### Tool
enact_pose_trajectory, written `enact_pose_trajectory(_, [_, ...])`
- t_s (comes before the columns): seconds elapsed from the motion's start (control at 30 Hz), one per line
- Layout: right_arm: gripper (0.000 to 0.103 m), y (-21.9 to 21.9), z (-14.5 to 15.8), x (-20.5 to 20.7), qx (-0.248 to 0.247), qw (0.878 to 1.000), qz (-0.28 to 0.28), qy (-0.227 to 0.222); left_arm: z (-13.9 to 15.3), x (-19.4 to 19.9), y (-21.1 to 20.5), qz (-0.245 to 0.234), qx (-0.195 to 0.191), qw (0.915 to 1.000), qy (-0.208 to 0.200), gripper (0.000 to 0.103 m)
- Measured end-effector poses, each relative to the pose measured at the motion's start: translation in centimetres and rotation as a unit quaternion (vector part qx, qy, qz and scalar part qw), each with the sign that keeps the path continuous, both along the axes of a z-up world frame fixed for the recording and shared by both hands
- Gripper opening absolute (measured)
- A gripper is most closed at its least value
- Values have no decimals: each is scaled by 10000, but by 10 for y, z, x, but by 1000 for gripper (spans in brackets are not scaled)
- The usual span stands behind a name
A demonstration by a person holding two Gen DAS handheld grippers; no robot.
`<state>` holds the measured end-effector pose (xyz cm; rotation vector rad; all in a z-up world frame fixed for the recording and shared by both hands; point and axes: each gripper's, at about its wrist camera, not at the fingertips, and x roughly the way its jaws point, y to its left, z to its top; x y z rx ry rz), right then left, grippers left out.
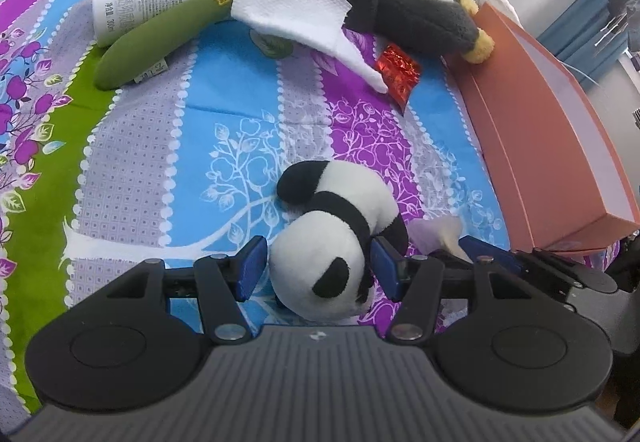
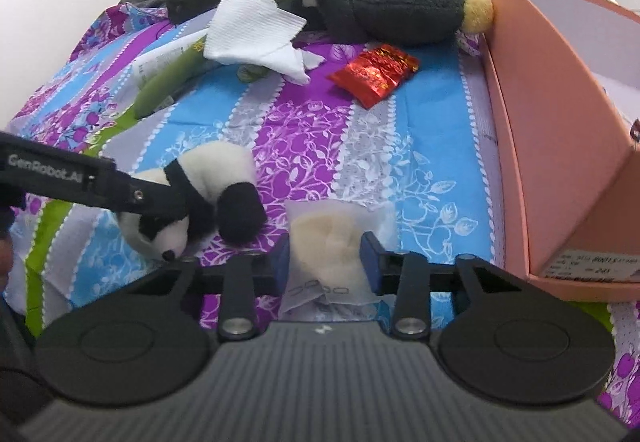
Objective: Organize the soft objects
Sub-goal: 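Regrip the cookie bag with the right tool while the left tool grips the panda plush, then lift the panda plush and cookie bag and carry both toward the orange box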
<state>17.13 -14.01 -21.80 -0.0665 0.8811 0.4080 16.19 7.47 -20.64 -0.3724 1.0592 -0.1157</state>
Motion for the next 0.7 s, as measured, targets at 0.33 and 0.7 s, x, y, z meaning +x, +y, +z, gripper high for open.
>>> enact_pose_trajectory(0.33, [21, 0, 13, -5, 22, 9998, 134, -110, 8, -7, -1, 286, 41, 9994, -215, 54])
enact_pose_trajectory(0.7, [18, -4, 32, -20, 4, 9995, 102, -309, 29, -28, -12, 517, 310, 9975, -378, 54])
